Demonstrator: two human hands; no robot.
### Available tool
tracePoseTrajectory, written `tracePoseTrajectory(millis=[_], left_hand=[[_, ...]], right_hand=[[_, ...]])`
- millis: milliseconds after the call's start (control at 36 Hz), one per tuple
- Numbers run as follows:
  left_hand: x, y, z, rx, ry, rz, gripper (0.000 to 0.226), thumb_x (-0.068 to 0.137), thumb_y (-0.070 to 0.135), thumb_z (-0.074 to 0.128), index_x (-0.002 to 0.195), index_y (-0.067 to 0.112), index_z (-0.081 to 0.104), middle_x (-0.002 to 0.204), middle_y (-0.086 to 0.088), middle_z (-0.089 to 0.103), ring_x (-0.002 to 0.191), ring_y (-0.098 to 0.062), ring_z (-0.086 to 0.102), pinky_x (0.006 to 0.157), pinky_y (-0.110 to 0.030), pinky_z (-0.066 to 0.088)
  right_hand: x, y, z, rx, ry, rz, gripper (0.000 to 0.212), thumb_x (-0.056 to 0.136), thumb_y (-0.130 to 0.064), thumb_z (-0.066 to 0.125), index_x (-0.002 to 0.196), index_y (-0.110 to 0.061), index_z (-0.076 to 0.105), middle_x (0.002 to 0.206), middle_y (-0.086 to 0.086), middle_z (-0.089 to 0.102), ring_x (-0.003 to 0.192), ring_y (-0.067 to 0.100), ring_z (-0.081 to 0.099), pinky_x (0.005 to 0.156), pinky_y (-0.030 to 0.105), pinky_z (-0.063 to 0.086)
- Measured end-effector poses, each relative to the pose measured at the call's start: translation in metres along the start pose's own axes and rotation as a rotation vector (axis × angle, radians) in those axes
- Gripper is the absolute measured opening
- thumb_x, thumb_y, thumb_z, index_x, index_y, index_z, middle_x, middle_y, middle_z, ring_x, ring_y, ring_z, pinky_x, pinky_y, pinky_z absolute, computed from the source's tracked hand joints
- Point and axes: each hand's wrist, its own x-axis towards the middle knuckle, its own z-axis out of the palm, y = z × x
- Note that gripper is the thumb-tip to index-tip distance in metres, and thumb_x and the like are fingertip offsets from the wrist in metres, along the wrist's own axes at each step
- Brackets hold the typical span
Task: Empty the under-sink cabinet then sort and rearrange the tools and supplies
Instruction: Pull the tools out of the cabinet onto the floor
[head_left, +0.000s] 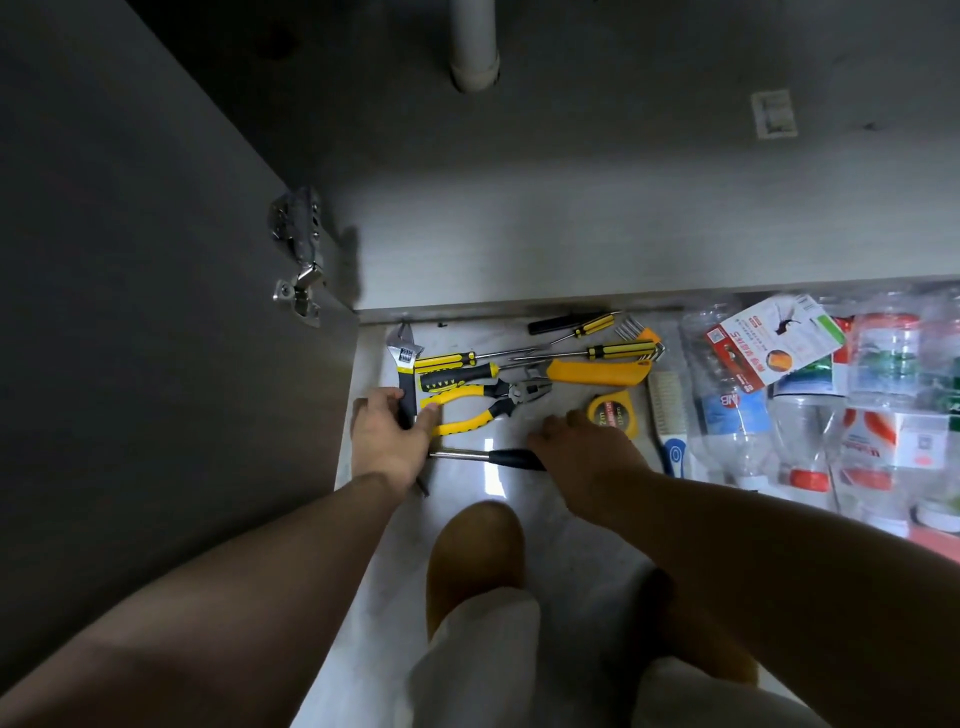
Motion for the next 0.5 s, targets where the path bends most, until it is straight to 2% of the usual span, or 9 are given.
tracePoseTrajectory(millis=[56, 194, 278, 389, 444, 500], left_hand=[[-0.002, -0.002, 0.001, 0.051, -0.005, 0.019, 0.044, 0.085, 0.03, 0.079, 0.122, 0.017, 0.058, 0.115, -0.005, 0.053, 0.111, -0.025, 0.057, 0.104, -0.038, 0.047], [-0.002, -0.002, 0.0, -0.01, -0.039, -0.034, 0.041, 0.088, 0.017, 0.076, 0.124, 0.018, 0.055, 0.119, -0.01, 0.055, 0.105, -0.028, 0.063, 0.105, -0.043, 0.049], [-0.001, -0.001, -0.002, -0.017, -0.076, -0.031, 0.042, 0.09, 0.016, 0.075, 0.126, 0.019, 0.054, 0.122, -0.011, 0.057, 0.105, -0.029, 0.065, 0.103, -0.045, 0.051], [-0.002, 0.002, -0.003, 0.062, -0.057, -0.001, 0.039, 0.09, 0.017, 0.075, 0.124, 0.017, 0.055, 0.122, -0.01, 0.057, 0.107, -0.028, 0.062, 0.102, -0.041, 0.05], [-0.005, 0.005, -0.003, 0.18, -0.031, 0.08, 0.035, 0.09, 0.018, 0.073, 0.121, 0.014, 0.056, 0.122, -0.01, 0.054, 0.114, -0.029, 0.055, 0.102, -0.039, 0.047], [-0.007, 0.015, -0.003, 0.28, 0.0, 0.198, 0.029, 0.09, 0.018, 0.069, 0.115, 0.013, 0.056, 0.117, -0.011, 0.053, 0.112, -0.03, 0.051, 0.096, -0.041, 0.045]], right_hand=[[0.002, -0.002, -0.001, 0.004, -0.007, 0.033, 0.059, 0.084, -0.013, 0.065, 0.139, -0.02, 0.044, 0.133, 0.01, 0.047, 0.122, 0.033, 0.047, 0.078, 0.046, 0.051], [0.004, -0.005, -0.008, 0.018, -0.021, 0.126, 0.06, 0.087, -0.013, 0.065, 0.142, -0.017, 0.042, 0.131, 0.012, 0.049, 0.122, 0.033, 0.051, 0.085, 0.045, 0.052], [0.003, 0.0, -0.015, 0.008, -0.057, 0.071, 0.061, 0.087, -0.015, 0.068, 0.142, -0.017, 0.041, 0.129, 0.011, 0.051, 0.118, 0.031, 0.055, 0.087, 0.045, 0.052], [-0.001, 0.021, -0.04, 0.089, -0.205, -0.075, 0.041, 0.093, -0.019, 0.059, 0.133, -0.022, 0.05, 0.122, 0.006, 0.057, 0.109, 0.027, 0.06, 0.089, 0.042, 0.052], [-0.007, 0.037, -0.057, 0.073, -0.293, -0.118, 0.03, 0.098, -0.02, 0.054, 0.128, -0.019, 0.055, 0.116, 0.004, 0.057, 0.109, 0.025, 0.059, 0.091, 0.041, 0.053], [-0.018, 0.058, -0.071, 0.061, -0.307, -0.087, 0.026, 0.099, -0.019, 0.053, 0.124, -0.018, 0.057, 0.105, -0.003, 0.056, 0.11, 0.023, 0.059, 0.088, 0.035, 0.053]])
